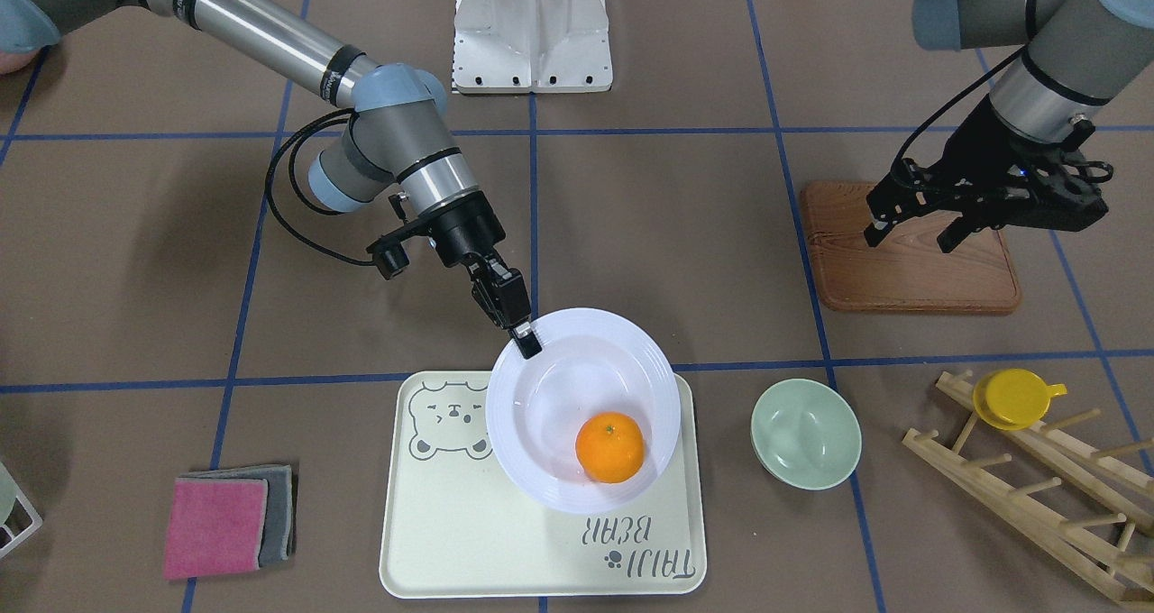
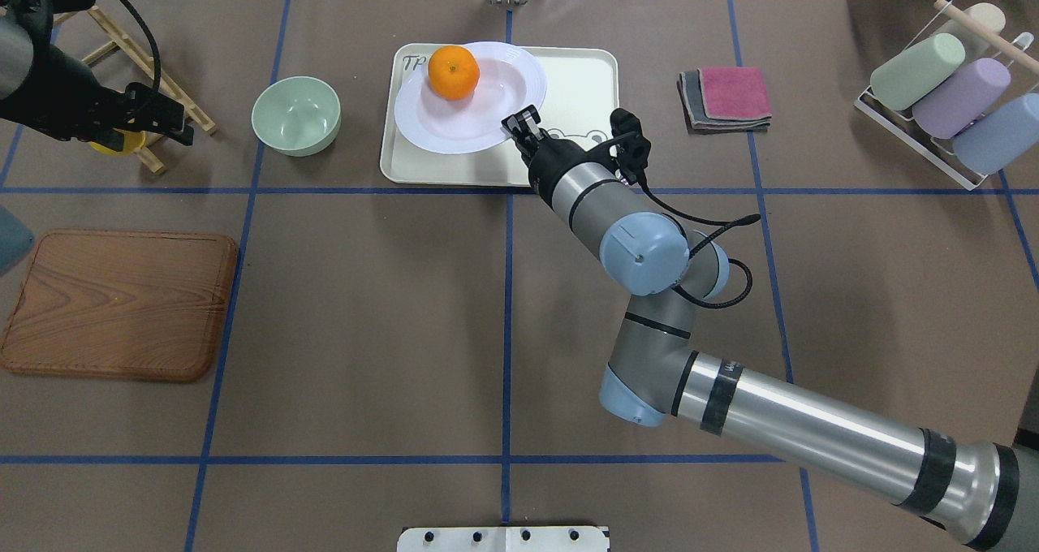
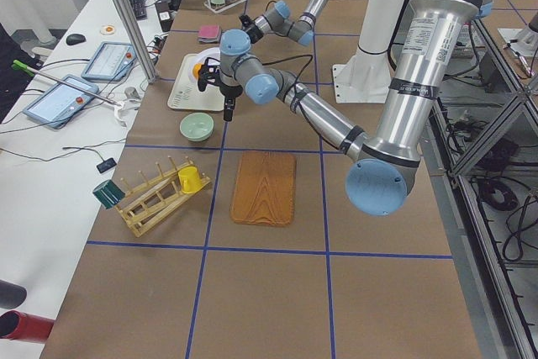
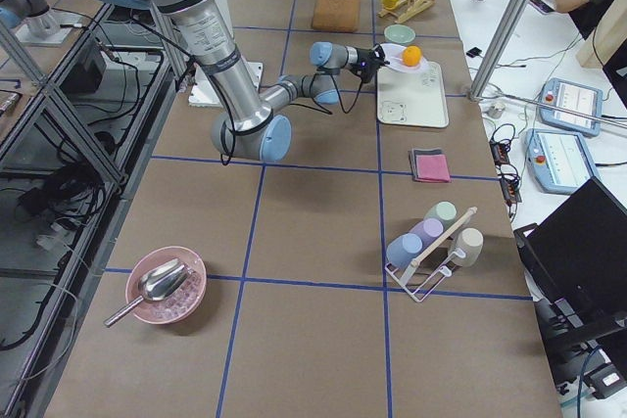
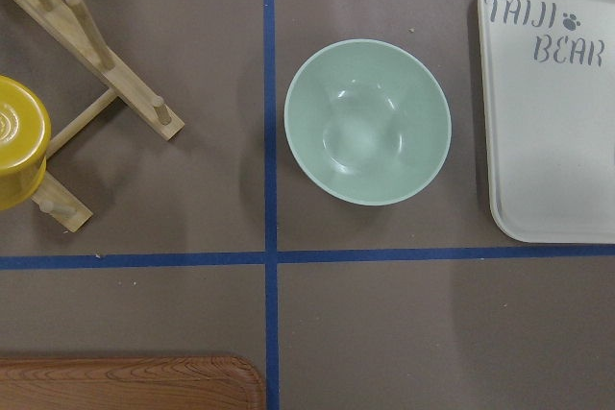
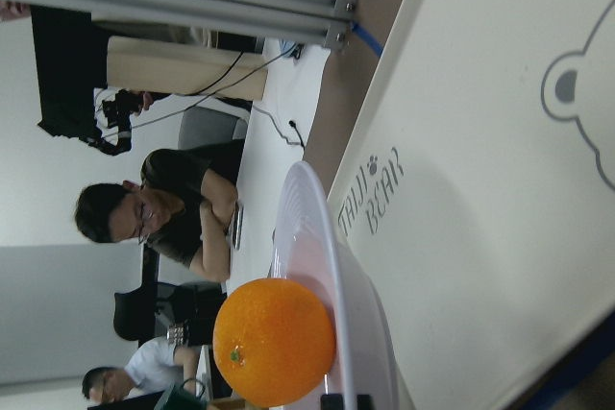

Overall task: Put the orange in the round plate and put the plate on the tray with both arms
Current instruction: 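Slide the plate with the right gripper onto the cream tray while the left arm withdraws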

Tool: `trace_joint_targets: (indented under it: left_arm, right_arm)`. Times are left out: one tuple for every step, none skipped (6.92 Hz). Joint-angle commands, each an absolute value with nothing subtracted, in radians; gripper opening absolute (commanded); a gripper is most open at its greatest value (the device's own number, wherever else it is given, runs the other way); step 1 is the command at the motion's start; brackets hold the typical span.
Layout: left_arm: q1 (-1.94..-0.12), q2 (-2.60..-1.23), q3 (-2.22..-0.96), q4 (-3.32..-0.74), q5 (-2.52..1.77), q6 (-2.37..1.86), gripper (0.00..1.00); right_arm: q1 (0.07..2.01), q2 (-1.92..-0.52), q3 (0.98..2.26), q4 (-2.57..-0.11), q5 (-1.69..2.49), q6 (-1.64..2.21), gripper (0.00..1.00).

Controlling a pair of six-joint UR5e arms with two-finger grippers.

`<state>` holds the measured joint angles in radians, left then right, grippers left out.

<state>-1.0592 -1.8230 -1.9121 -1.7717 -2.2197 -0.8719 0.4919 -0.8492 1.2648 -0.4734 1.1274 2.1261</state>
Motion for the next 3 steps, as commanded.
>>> trace_joint_targets:
  left_arm:
    - [-1.060, -1.822, -1.910, -1.772, -2.220, -0.871, 0.97]
    - [-1.060, -1.822, -1.910, -1.772, -2.220, -0.871, 0.97]
    - [-1.060, -1.822, -1.908, -1.772, -2.220, -0.871, 0.97]
  right_arm:
    - [0.506, -0.805, 1.261, -0.674, 1.112, 2.189, 0.00]
    - [0.505, -0.802, 1.246, -0.690, 1.108, 2.194, 0.00]
    - [0.502, -0.801, 1.224, -0.693, 1.108, 2.194, 0.00]
